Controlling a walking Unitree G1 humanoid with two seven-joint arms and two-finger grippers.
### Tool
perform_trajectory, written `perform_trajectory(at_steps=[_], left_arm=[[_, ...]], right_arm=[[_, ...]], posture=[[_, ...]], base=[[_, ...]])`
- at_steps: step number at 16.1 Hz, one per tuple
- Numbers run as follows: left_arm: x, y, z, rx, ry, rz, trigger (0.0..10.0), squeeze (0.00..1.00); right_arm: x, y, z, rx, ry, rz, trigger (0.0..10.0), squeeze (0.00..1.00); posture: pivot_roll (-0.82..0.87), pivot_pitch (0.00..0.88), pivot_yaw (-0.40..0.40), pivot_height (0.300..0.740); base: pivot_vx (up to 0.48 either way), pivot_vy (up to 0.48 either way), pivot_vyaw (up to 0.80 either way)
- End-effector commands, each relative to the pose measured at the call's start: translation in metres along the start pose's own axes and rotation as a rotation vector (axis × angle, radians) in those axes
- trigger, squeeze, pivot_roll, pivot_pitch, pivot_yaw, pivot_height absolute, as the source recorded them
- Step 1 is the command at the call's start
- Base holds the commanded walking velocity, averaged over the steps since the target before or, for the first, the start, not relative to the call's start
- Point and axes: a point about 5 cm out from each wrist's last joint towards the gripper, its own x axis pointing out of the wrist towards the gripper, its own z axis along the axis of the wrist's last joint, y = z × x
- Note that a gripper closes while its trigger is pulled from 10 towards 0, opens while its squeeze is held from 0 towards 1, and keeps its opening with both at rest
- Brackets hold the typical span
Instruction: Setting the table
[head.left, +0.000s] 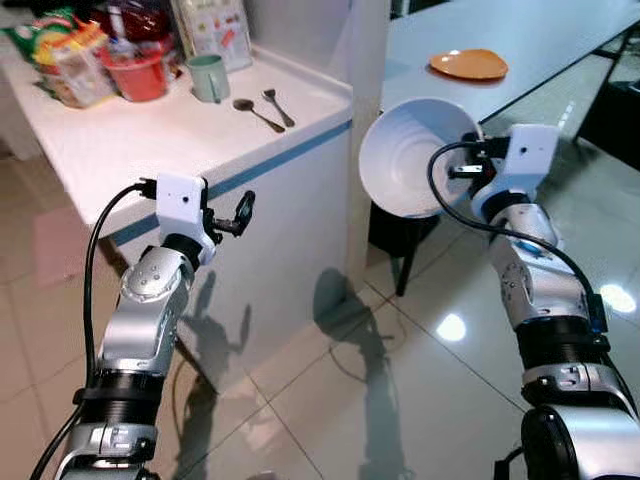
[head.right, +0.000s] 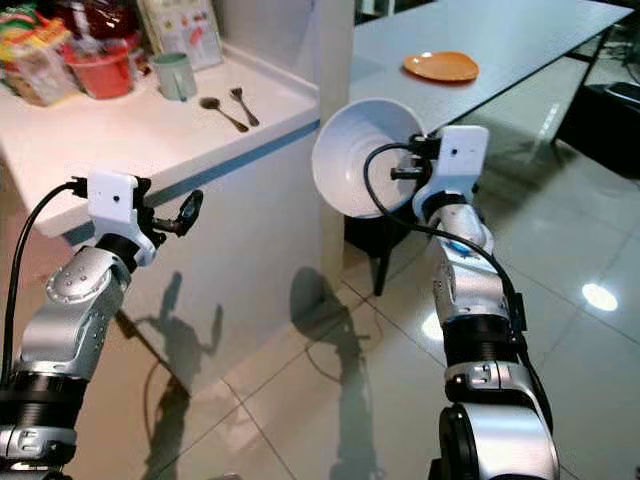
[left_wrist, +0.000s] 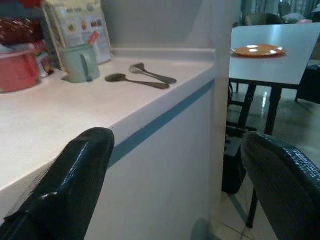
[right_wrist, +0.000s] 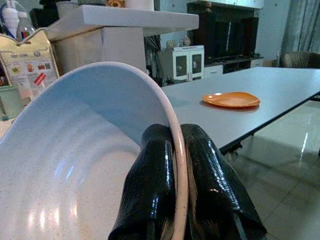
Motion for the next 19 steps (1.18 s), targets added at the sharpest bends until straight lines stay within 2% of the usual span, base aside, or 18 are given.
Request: perform_trajectory(at_steps=[1, 10, 17, 19], left_arm=[[-0.002, 0.002, -0.001, 0.019, 0.003, 0.017, 10.0, 0.0], [-0.001, 0.004, 0.0, 0.042, -0.006, 0.063, 10.0, 0.0], [0.0, 0.012, -0.004, 0.082, 0.041, 0.137, 10.0, 0.0], [0.0, 0.012, -0.006, 0.102, 0.051, 0.143, 10.0, 0.0]], right_arm=[[0.006, 0.005, 0.013, 0.002, -0.05, 0.018, 0.0, 0.0], [0.004, 0.01, 0.01, -0.001, -0.038, 0.038, 0.0, 0.0], [0.002, 0.013, 0.007, -0.001, -0.032, 0.051, 0.0, 0.0], [0.002, 0.014, 0.006, -0.003, -0.03, 0.057, 0.0, 0.0]], posture=[[0.03, 0.032, 0.047, 0.74], [0.03, 0.04, 0.051, 0.74], [0.03, 0.043, 0.051, 0.74], [0.04, 0.042, 0.049, 0.74]], base=[[0.0, 0.0, 0.0], [0.059, -0.43, 0.0], [0.0, -0.475, 0.0], [0.262, -0.399, 0.0]])
